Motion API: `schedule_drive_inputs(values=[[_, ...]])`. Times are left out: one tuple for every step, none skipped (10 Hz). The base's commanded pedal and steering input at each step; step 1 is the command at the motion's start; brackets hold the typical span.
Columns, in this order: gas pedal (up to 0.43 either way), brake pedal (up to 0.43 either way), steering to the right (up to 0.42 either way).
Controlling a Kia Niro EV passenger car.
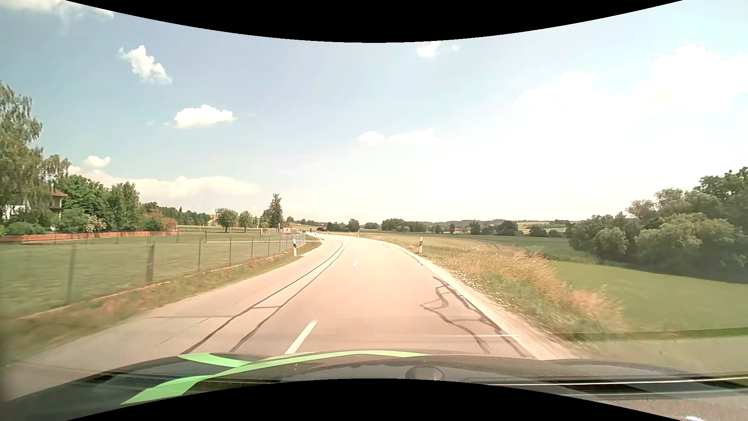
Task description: Follow the waypoints while adhering to traffic rules and regulations
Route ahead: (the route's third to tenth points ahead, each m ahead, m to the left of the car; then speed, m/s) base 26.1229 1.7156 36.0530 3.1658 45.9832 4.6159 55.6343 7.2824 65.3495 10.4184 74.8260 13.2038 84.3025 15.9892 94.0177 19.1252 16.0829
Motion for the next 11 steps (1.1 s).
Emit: schedule_drive_inputs(values=[[0.189,0.0,-0.013],[0.189,0.0,-0.016],[0.189,0.0,-0.018],[0.197,0.0,-0.02],[0.22,0.0,-0.02],[0.228,0.0,-0.023],[0.24,0.0,-0.025],[0.26,0.0,-0.027],[0.268,0.0,-0.028],[0.28,0.0,-0.029],[0.299,0.0,-0.029]])
